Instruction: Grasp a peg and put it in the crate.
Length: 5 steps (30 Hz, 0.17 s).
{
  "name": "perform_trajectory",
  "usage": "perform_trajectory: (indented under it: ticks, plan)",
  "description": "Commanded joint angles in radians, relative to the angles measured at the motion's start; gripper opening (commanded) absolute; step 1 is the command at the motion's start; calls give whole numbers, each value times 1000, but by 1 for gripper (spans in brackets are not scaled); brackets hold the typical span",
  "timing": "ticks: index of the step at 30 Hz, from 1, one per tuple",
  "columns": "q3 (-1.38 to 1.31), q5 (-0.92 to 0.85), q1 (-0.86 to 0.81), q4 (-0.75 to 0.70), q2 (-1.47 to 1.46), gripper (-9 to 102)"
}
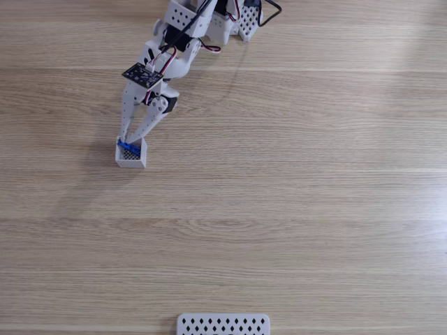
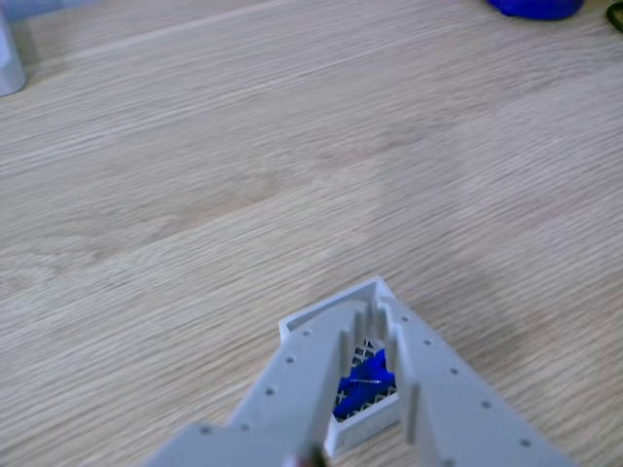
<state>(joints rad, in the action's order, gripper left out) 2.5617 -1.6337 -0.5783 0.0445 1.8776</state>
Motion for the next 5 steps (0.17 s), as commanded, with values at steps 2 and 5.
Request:
perform_trajectory:
  ticks: [2,5]
  plan:
    - [-89,2,40,-71,160,-1]
    - [-89,5,86,-133,230,-1]
